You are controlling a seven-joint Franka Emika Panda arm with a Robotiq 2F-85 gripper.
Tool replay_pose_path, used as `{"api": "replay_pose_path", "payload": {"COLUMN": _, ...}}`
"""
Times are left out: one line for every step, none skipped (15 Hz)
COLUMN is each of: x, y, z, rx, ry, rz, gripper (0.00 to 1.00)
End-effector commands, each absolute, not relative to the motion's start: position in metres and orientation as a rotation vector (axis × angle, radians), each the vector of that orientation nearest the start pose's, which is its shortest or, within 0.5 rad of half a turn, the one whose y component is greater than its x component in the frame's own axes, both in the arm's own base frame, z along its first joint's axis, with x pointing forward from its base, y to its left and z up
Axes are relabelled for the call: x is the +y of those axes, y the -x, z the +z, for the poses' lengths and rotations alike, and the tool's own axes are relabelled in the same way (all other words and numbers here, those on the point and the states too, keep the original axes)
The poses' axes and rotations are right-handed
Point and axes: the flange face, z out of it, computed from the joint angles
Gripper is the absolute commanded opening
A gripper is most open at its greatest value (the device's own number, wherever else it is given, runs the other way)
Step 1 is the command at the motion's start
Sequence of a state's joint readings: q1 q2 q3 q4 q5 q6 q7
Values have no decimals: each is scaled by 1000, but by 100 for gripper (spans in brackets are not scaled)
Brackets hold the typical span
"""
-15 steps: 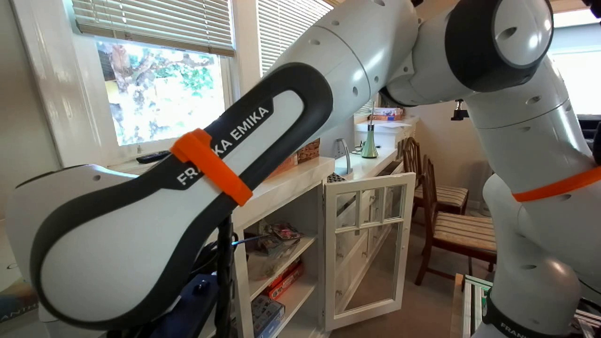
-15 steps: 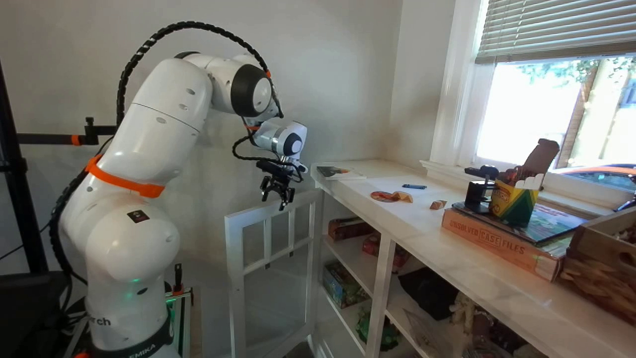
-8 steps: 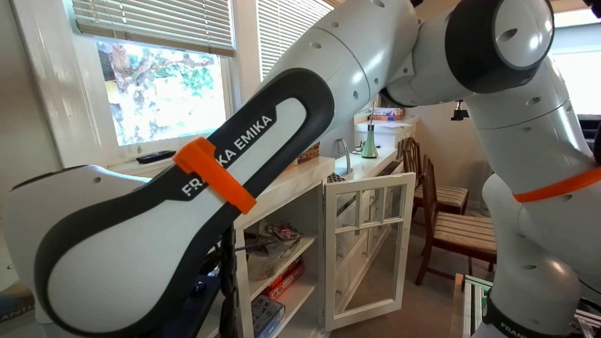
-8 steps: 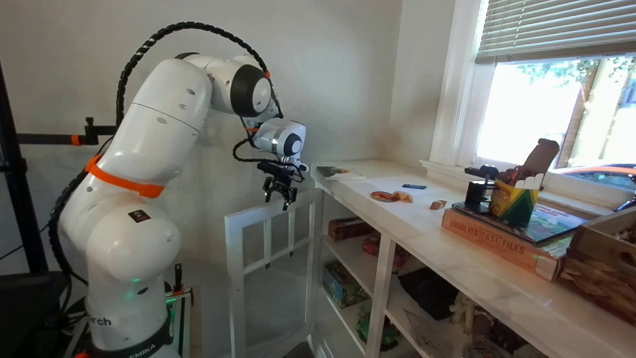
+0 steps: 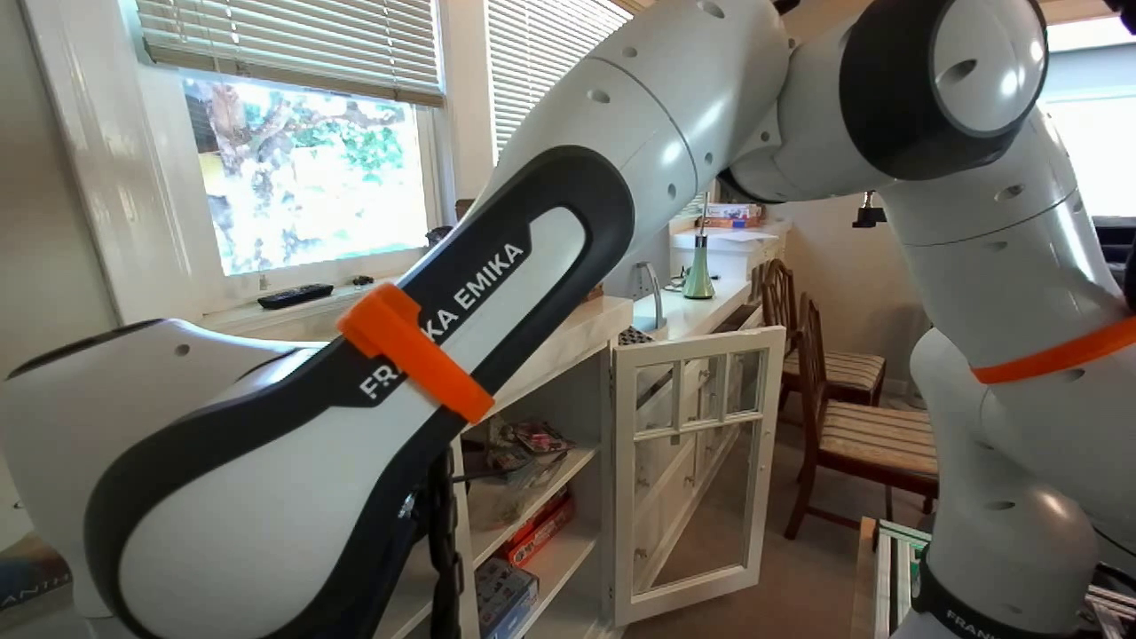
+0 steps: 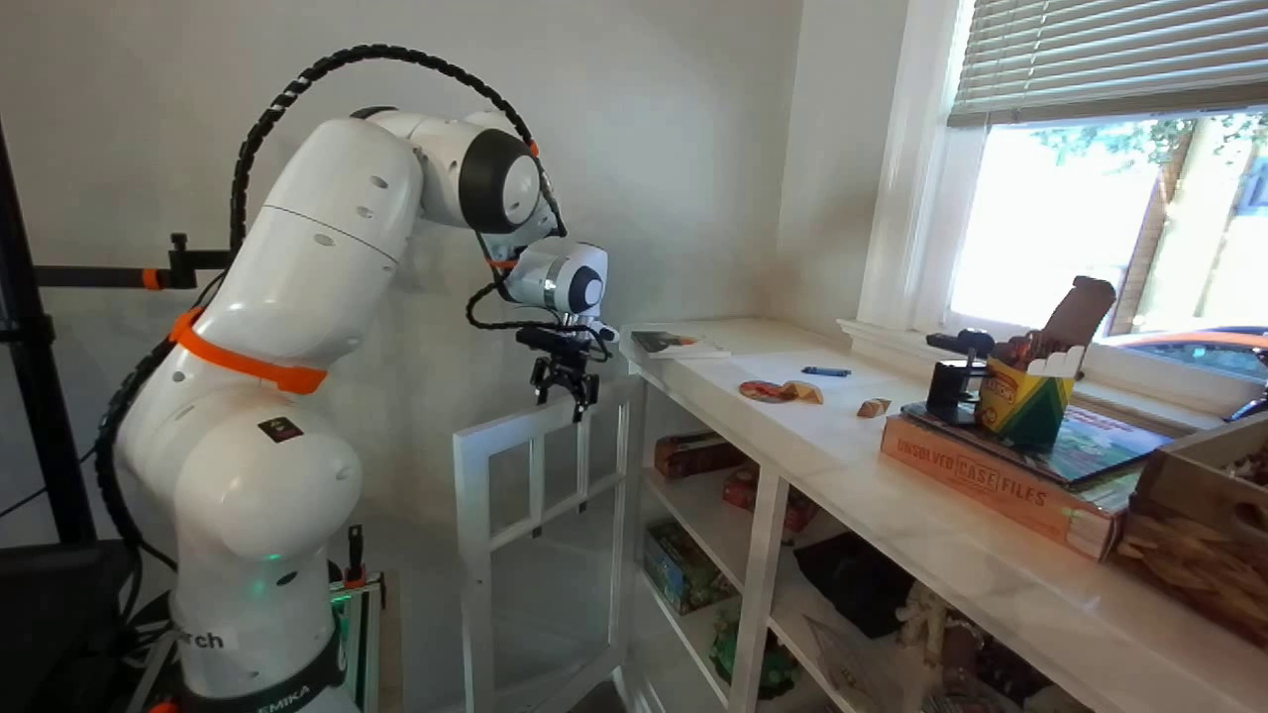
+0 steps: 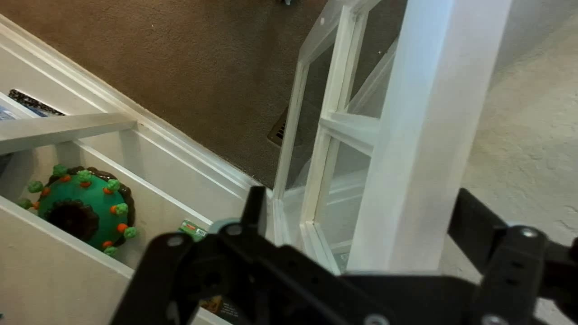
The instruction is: Close the left cabinet door.
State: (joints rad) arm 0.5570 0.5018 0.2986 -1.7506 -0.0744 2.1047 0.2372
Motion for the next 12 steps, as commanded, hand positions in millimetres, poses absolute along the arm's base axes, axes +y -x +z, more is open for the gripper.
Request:
{"api": "replay_pose_path", "payload": {"x": 474, "y": -446, "z": 281, "rx": -960, "ry": 3027, "rz": 173, "gripper": 100}}
{"api": "replay_pose_path", "payload": {"x": 472, "y": -448, "z": 282, "rx": -956, "ry": 3038, "rz": 162, "gripper": 100}}
{"api": "replay_pose_path", "payload": {"x": 470, "y": -449, "z": 282, "rx": -952, "ry": 3047, "rz": 155, "gripper": 100}}
{"api": "replay_pose_path", "payload": {"x": 468, "y": -451, "z": 282, "rx": -946, "ry": 3056, "rz": 150, "gripper": 100}}
{"api": "replay_pose_path", "payload": {"x": 465, "y": -453, "z": 283, "rx": -940, "ry": 3065, "rz": 142, "gripper": 100}}
{"api": "replay_pose_path", "payload": {"x": 463, "y": -455, "z": 284, "rx": -932, "ry": 3075, "rz": 133, "gripper": 100}}
{"api": "replay_pose_path", "payload": {"x": 460, "y": -458, "z": 285, "rx": -922, "ry": 3085, "rz": 122, "gripper": 100}}
{"api": "replay_pose_path", "payload": {"x": 457, "y": -460, "z": 286, "rx": -911, "ry": 3095, "rz": 116, "gripper": 100}}
{"api": "replay_pose_path", "payload": {"x": 455, "y": -462, "z": 287, "rx": -897, "ry": 3105, "rz": 108, "gripper": 100}}
{"api": "replay_pose_path", "payload": {"x": 452, "y": -464, "z": 289, "rx": -883, "ry": 3115, "rz": 100, "gripper": 100}}
{"api": "replay_pose_path", "payload": {"x": 450, "y": -466, "z": 290, "rx": -870, "ry": 3122, "rz": 96, "gripper": 100}}
{"api": "replay_pose_path", "payload": {"x": 447, "y": -468, "z": 292, "rx": -855, "ry": 3132, "rz": 90, "gripper": 100}}
